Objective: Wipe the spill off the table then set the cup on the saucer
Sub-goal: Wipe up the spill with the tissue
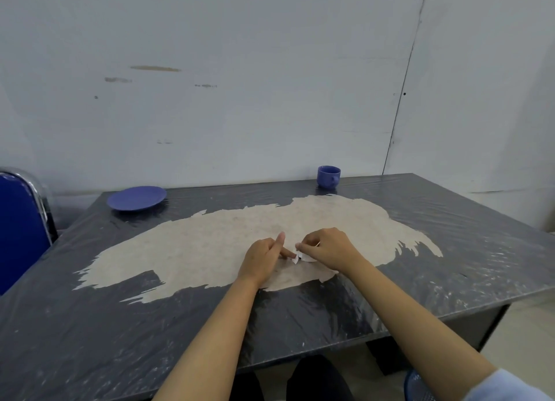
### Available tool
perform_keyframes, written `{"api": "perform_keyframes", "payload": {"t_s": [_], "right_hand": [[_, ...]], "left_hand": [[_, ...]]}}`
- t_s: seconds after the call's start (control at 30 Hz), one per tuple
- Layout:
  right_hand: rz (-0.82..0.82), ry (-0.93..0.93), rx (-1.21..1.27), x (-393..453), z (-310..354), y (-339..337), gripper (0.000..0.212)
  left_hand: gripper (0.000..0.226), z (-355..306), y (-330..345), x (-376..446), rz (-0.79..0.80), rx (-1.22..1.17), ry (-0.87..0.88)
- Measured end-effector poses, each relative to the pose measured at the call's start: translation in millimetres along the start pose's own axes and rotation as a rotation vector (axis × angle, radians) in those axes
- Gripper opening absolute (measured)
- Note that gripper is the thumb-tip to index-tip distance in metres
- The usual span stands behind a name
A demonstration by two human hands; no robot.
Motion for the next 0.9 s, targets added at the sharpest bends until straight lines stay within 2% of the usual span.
{"api": "perform_keyframes", "payload": {"t_s": [0.1,0.17,0.57,0.77,0.9], "right_hand": [[0.000,0.044,-0.007,2.5,-3.4,3.1,0.060],[-0.023,0.073,0.015,2.0,-5.9,2.6,0.065],[-0.144,0.167,0.027,3.5,-3.5,15.8,0.031],[-0.206,0.163,0.019,0.4,-6.5,18.4,0.027],[-0.169,0.174,-0.006,-0.5,-7.2,23.0,0.026]], "left_hand": [[0.075,3.8,-0.5,0.9,-0.008,-0.002,-0.009],[0.082,7.3,-2.0,2.5,-0.027,-0.029,-0.015],[0.084,11.9,-10.2,4.1,-0.159,-0.093,-0.030],[0.079,13.1,-15.0,3.0,-0.210,-0.097,-0.061],[0.081,13.9,-13.8,2.7,-0.198,-0.102,-0.061]]}}
Point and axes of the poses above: each hand's wrist, its own x-axis towards the middle knuckle, its own y-axis out of the palm, z = x × y, the point moved 9 cm from there along x, towards the middle knuckle, and after that the axes turned 11 degrees about x, right-handed, at the moved point
